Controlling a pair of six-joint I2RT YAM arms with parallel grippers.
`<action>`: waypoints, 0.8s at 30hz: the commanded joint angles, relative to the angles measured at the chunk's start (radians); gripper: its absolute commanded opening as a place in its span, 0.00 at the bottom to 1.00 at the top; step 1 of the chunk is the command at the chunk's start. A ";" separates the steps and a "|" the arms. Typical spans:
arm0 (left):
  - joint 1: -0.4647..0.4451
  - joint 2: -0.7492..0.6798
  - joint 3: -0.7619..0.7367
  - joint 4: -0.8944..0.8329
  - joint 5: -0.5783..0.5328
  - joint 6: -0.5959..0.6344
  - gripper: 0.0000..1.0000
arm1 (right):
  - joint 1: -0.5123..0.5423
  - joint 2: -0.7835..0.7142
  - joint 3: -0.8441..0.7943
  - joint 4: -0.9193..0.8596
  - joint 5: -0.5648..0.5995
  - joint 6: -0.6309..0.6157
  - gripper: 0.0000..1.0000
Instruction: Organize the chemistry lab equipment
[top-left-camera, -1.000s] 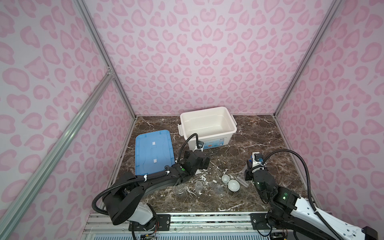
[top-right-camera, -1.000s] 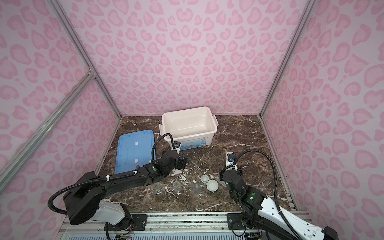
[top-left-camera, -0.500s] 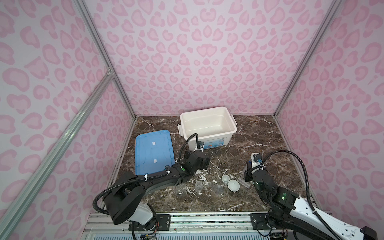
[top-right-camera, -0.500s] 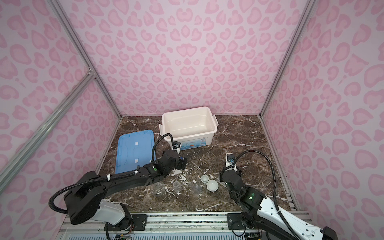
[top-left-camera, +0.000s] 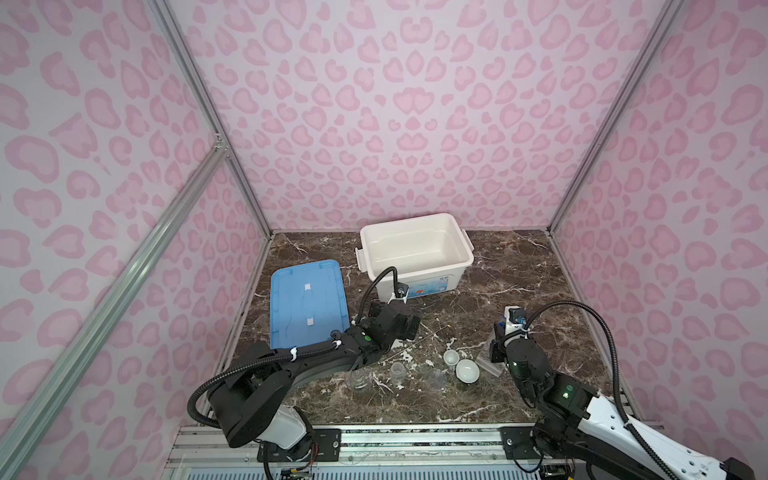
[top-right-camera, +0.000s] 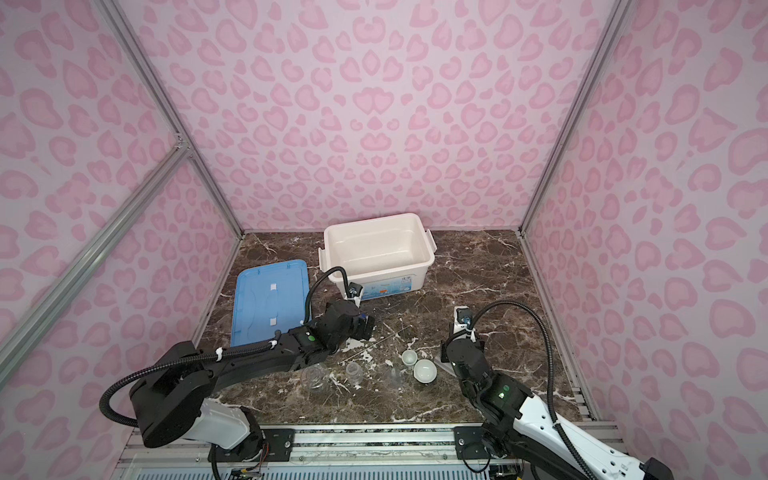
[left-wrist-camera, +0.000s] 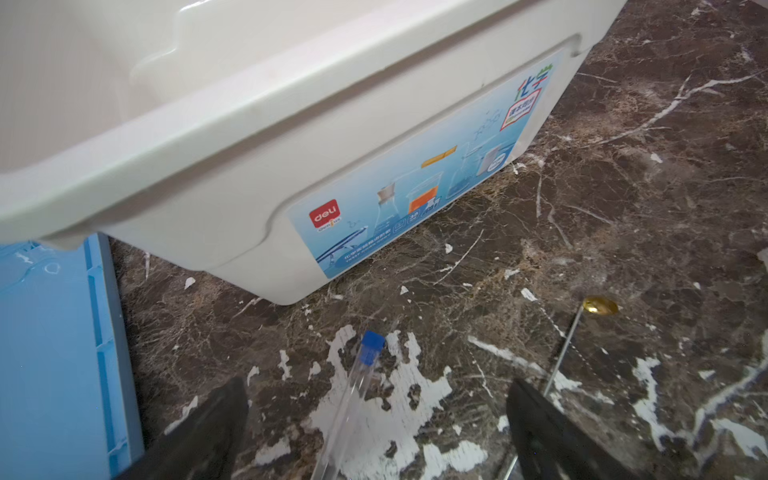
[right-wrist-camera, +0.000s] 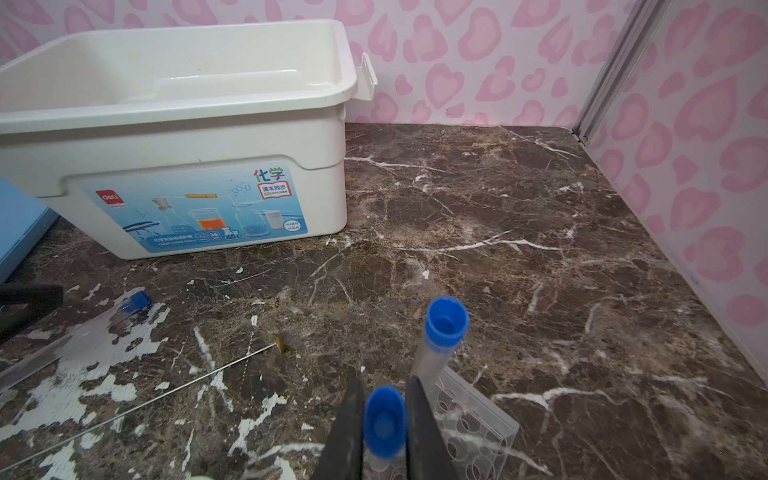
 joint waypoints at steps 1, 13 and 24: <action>0.001 0.008 0.015 0.000 0.000 -0.012 0.98 | -0.012 0.006 0.002 -0.007 -0.023 0.013 0.14; 0.004 0.013 0.009 -0.035 -0.036 -0.022 0.98 | -0.027 0.026 0.014 -0.006 -0.044 0.017 0.30; 0.061 -0.009 -0.029 -0.102 -0.028 -0.023 0.97 | -0.036 0.001 0.038 -0.018 -0.060 0.017 0.45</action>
